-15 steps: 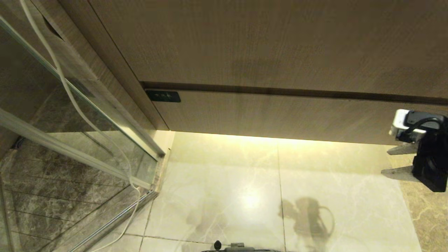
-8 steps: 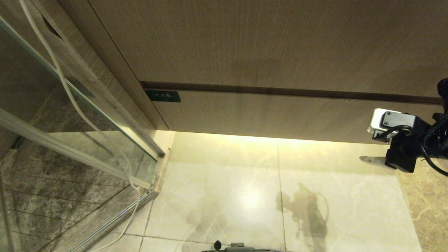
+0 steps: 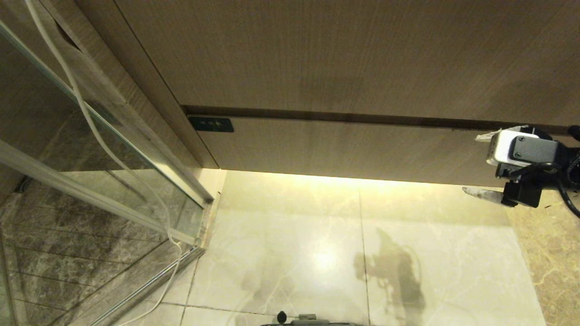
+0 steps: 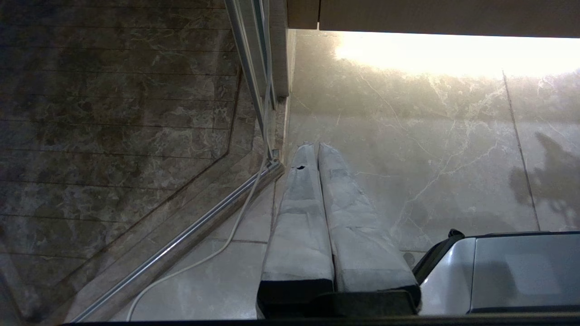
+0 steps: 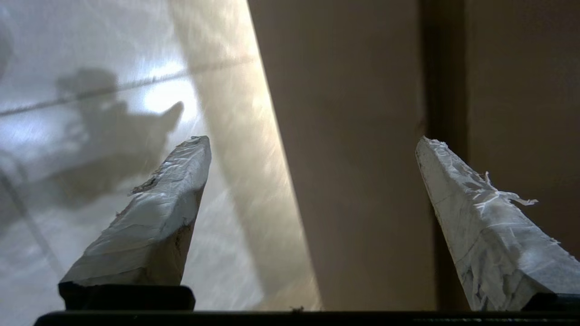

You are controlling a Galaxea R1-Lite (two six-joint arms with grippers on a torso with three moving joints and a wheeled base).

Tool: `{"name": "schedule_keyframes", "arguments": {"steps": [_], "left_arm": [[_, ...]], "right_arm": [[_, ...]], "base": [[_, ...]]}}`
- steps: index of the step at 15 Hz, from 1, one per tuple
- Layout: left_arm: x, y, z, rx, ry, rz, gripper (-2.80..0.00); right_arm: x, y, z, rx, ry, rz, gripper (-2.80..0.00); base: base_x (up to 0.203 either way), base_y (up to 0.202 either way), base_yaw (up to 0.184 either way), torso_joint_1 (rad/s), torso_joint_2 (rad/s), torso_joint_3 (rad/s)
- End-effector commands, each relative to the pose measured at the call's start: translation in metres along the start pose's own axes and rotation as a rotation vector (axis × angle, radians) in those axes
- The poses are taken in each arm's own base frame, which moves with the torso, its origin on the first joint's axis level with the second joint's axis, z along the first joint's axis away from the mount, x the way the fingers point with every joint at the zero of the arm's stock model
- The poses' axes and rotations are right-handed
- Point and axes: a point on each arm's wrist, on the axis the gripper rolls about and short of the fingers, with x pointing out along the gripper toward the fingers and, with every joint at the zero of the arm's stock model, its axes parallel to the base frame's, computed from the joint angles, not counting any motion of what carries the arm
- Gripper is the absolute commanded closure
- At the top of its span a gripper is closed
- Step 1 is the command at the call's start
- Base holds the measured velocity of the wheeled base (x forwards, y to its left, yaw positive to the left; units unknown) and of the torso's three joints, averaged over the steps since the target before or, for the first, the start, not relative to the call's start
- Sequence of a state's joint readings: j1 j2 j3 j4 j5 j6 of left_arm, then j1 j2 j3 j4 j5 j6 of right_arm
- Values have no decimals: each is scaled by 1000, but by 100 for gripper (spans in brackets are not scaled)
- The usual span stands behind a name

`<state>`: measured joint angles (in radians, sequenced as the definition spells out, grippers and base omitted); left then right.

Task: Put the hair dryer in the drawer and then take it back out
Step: Pull open the drawer

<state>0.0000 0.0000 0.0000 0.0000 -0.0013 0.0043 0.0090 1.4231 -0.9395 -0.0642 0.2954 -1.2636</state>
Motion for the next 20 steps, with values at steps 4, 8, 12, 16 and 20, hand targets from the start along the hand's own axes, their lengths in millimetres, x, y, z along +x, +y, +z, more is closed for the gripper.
{"name": "schedule_keyframes", "arguments": {"steps": [4, 8, 12, 16, 20], "left_arm": [[0, 0, 0, 0, -2, 0, 0], [0, 0, 0, 0, -2, 0, 0], [0, 0, 0, 0, -1, 0, 0], [0, 0, 0, 0, 0, 0, 0], [0, 0, 0, 0, 0, 0, 0]], "right_arm": [[22, 8, -19, -39, -115, 74, -280], [53, 2, -32, -102, -163, 71, -280], [69, -14, -42, -148, -161, 10, -280], [71, -15, -49, -144, -146, 8, -280], [68, -22, -48, -150, -144, -15, -280]], "base": [[0, 0, 0, 0, 0, 0], [0, 0, 0, 0, 0, 0], [0, 0, 0, 0, 0, 0], [0, 0, 0, 0, 0, 0], [0, 0, 0, 0, 0, 0]]}}
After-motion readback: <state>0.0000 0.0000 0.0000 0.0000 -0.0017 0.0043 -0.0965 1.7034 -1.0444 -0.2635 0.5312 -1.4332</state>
